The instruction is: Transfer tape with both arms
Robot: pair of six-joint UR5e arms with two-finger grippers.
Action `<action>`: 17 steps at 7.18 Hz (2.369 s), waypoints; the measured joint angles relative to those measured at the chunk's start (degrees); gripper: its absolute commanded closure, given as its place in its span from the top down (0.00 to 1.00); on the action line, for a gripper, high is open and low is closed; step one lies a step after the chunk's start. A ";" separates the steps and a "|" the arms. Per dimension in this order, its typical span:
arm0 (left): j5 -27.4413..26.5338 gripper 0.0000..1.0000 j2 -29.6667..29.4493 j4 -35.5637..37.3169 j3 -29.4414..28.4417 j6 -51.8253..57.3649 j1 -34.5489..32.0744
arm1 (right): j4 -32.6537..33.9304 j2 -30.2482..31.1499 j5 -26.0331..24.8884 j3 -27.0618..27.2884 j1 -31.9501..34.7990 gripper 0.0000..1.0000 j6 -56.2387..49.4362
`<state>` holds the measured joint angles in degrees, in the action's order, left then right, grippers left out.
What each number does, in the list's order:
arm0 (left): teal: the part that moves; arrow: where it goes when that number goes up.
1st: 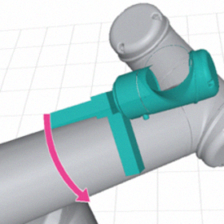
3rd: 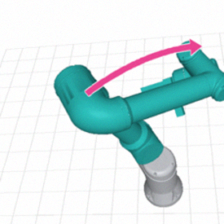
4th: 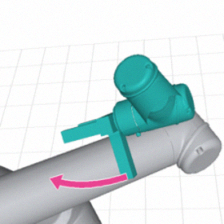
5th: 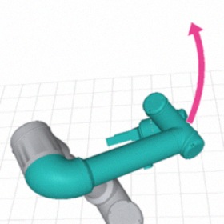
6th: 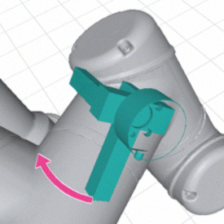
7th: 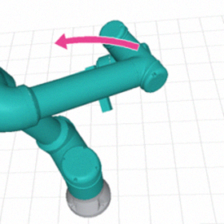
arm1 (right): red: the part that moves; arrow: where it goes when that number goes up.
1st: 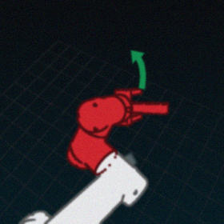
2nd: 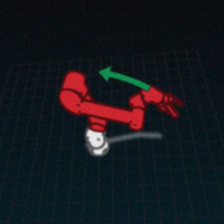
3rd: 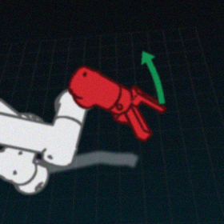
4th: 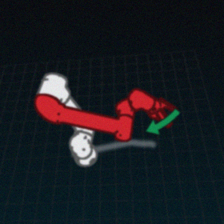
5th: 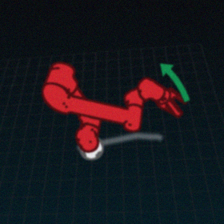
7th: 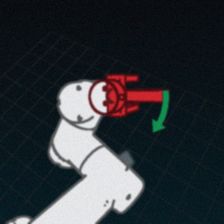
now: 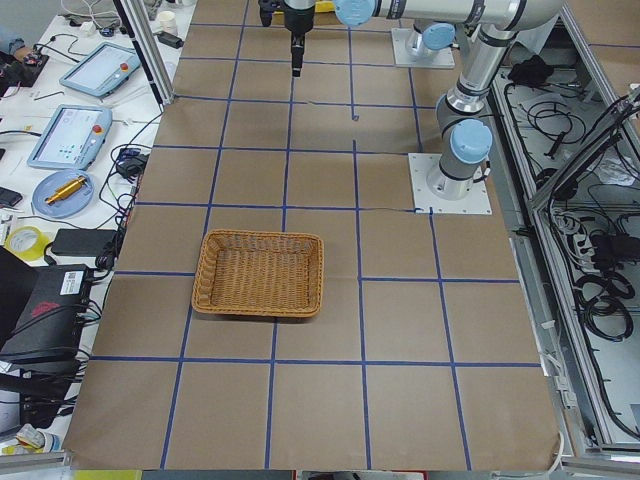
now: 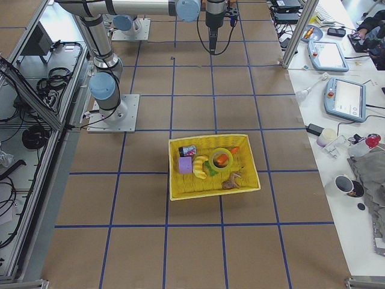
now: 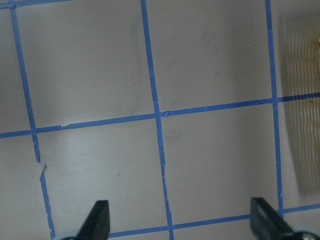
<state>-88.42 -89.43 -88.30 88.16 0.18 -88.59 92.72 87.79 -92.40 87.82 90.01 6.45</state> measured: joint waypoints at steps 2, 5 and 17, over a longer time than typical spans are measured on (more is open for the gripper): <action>0.00 1.00 -0.03 0.06 -0.01 0.00 0.00 | 0.04 1.25 -0.04 0.36 0.10 1.00 0.10; 0.00 1.00 -0.14 0.13 0.00 -0.08 0.00 | -2.28 2.40 0.24 0.73 0.15 1.00 0.04; 0.00 1.00 0.04 -0.03 0.08 -0.05 0.00 | -4.02 2.56 0.00 0.77 0.25 1.00 0.21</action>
<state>-88.42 -89.39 -88.33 88.24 0.13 -88.59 88.70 90.35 -92.40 88.59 90.26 6.66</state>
